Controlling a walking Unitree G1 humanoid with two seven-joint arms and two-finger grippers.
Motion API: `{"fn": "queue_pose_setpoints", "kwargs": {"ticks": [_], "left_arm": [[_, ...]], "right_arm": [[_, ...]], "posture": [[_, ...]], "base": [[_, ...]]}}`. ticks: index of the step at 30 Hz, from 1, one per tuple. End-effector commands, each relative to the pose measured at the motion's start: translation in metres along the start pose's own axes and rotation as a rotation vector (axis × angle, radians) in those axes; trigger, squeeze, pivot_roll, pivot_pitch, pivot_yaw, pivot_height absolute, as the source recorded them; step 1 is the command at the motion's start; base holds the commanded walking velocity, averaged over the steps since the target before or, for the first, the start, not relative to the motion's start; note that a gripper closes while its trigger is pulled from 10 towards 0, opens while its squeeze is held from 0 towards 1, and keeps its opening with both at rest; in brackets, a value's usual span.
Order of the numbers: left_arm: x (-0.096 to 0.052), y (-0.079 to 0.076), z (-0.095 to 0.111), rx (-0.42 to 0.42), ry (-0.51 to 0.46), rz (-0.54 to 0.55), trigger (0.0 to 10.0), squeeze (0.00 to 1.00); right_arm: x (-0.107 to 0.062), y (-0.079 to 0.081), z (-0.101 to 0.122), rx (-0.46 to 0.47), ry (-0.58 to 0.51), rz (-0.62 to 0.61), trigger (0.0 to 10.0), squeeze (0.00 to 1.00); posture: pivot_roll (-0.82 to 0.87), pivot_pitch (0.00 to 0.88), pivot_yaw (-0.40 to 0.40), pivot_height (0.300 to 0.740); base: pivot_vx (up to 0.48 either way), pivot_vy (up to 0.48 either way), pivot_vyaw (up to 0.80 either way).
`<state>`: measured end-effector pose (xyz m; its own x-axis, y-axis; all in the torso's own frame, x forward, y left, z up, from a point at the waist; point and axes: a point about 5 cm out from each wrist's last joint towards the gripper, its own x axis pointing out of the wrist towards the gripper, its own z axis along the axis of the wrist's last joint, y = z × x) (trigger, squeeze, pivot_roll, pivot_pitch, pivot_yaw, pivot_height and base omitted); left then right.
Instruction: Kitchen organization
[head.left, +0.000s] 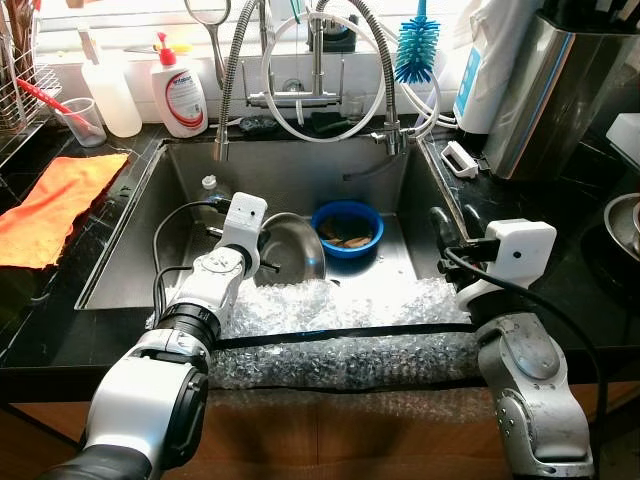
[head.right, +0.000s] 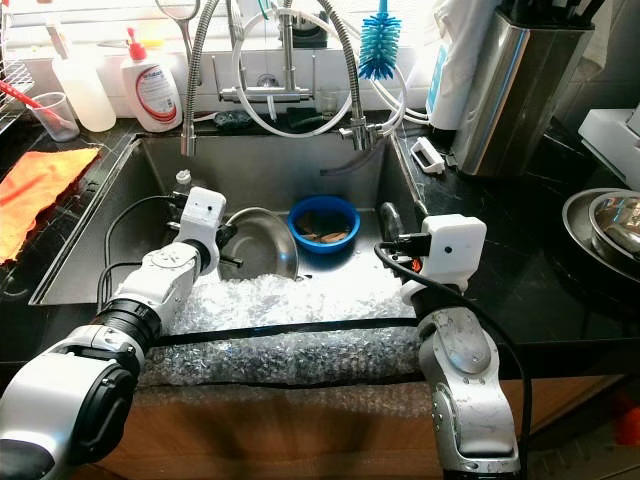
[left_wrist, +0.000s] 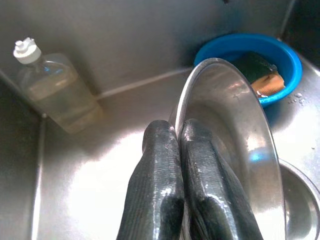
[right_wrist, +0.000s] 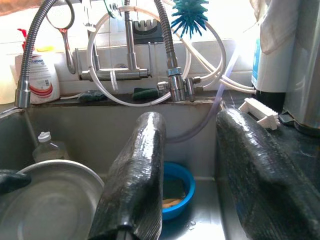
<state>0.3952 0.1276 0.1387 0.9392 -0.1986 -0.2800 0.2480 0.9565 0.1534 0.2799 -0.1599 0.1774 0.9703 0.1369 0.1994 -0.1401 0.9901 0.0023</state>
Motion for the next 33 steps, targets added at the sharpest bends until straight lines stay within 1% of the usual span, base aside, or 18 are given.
{"fn": "queue_pose_setpoints", "kwargs": {"ticks": [1,11,12,13,14,15,16,17,19,20,22,23,24,25,27,30,31,33], "left_arm": [[0.000,-0.005,-0.008,0.000,0.039,-0.026,10.0,1.00],[0.000,-0.008,-0.009,0.001,0.041,-0.040,10.0,1.00],[0.000,-0.003,0.003,-0.011,-0.047,-0.014,10.0,1.00],[-0.001,0.000,0.010,-0.019,-0.103,0.009,10.0,0.21],[-0.003,0.005,0.020,-0.031,-0.181,0.038,10.0,0.00],[-0.009,0.014,0.035,-0.056,-0.306,0.079,10.0,0.00],[-0.018,0.024,0.048,-0.071,-0.436,0.131,10.0,0.00],[-0.021,0.027,0.050,-0.073,-0.465,0.143,10.0,0.00],[-0.041,0.040,0.057,-0.028,-0.593,0.188,10.0,0.00],[-0.044,0.042,0.057,-0.016,-0.605,0.195,10.0,0.00],[-0.057,0.048,0.054,0.011,-0.648,0.217,10.0,0.00],[-0.064,0.052,0.051,0.023,-0.667,0.230,10.0,0.00],[-0.075,0.057,0.048,0.044,-0.691,0.253,10.0,0.00],[-0.077,0.058,0.047,0.048,-0.694,0.258,10.0,0.00],[-0.089,0.067,0.043,0.056,-0.712,0.296,10.0,0.00],[-0.103,0.077,0.036,0.081,-0.708,0.334,10.0,0.00],[-0.109,0.080,0.029,0.106,-0.688,0.341,10.0,0.00],[-0.113,0.081,0.020,0.131,-0.651,0.338,10.0,0.00]], "right_arm": [[0.002,0.004,0.005,0.002,-0.014,0.016,10.0,0.00],[0.004,0.004,0.005,-0.001,-0.012,0.024,10.0,0.00],[0.004,0.004,0.005,-0.001,-0.013,0.024,10.0,0.00],[0.004,0.005,0.005,-0.001,-0.014,0.024,10.0,0.00],[0.004,0.004,0.005,0.000,-0.016,0.022,10.0,0.00],[0.005,0.004,0.006,0.000,-0.019,0.018,10.0,0.00],[0.005,0.003,0.007,0.004,-0.025,0.012,10.0,0.00],[0.005,0.003,0.007,0.005,-0.026,0.010,10.0,0.00],[0.005,0.003,0.008,0.006,-0.035,0.007,10.0,0.00],[0.006,0.003,0.008,0.007,-0.037,0.005,10.0,0.00],[0.007,0.003,0.009,0.010,-0.043,0.004,10.0,0.00],[0.007,0.003,0.009,0.010,-0.044,0.004,10.0,0.00],[0.007,0.003,0.009,0.011,-0.046,0.004,10.0,0.00],[0.007,0.003,0.009,0.011,-0.046,0.004,10.0,0.00],[0.008,0.002,0.009,0.008,-0.047,0.004,10.0,0.00],[0.009,0.001,0.010,0.007,-0.052,0.004,10.0,0.00],[0.010,0.000,0.010,0.004,-0.054,0.005,10.0,0.00],[0.010,-0.001,0.009,0.004,-0.053,0.004,10.0,0.00]], "posture": [[-0.10,0.000,0.032,0.740],[-0.09,0.000,0.027,0.740],[-0.09,0.000,0.027,0.740],[-0.09,0.000,0.027,0.740],[-0.09,0.000,0.027,0.740],[-0.10,0.000,0.029,0.740],[-0.10,0.000,0.029,0.740],[-0.10,0.000,0.029,0.740],[-0.09,0.000,0.030,0.740],[-0.09,0.000,0.030,0.740],[-0.08,0.000,0.032,0.740],[-0.08,0.000,0.032,0.740],[-0.08,0.000,0.030,0.740],[-0.08,0.000,0.030,0.740],[-0.07,0.000,0.029,0.740],[-0.07,0.000,0.027,0.740],[-0.07,0.000,0.025,0.740],[-0.06,0.000,0.021,0.740]], "base": [[0.000,0.000,0.00],[0.000,0.000,0.00],[0.000,0.000,0.00],[0.000,0.000,0.00],[0.000,0.000,0.00],[0.000,0.000,0.00],[0.000,0.000,0.00],[0.000,0.000,0.00],[0.000,0.000,0.00],[0.000,0.000,0.00],[0.000,0.000,0.00],[0.000,0.000,0.00],[0.000,0.000,0.00],[0.000,0.000,0.00],[0.000,0.000,0.00],[0.000,0.000,0.00],[0.000,0.000,0.00],[0.000,0.000,0.00]]}}
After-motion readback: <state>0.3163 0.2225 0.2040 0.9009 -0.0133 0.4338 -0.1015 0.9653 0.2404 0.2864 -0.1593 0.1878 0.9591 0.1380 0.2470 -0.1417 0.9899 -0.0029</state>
